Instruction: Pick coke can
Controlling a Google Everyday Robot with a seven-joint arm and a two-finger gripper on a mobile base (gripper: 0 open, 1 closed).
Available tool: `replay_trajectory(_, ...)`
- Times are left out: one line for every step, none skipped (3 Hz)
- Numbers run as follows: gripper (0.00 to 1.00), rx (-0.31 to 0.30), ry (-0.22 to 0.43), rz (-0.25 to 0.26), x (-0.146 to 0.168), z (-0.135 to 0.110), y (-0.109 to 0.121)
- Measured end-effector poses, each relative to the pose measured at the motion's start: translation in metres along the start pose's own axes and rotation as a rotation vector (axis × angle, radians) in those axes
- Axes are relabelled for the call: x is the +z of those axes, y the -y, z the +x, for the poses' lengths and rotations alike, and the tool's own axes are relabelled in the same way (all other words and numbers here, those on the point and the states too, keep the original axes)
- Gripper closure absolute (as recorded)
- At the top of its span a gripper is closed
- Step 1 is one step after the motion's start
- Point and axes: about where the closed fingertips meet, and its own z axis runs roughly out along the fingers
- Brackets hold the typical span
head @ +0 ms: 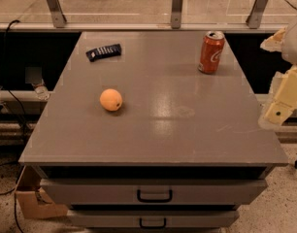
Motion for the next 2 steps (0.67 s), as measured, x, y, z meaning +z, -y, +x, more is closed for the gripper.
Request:
replay_trajectory(0.00, 0.063, 0.131, 0.017, 0.044, 0.006, 0.047)
replay_trajectory(0.00, 0.153, 0.272, 0.053, 0.113, 0.005, 0.111)
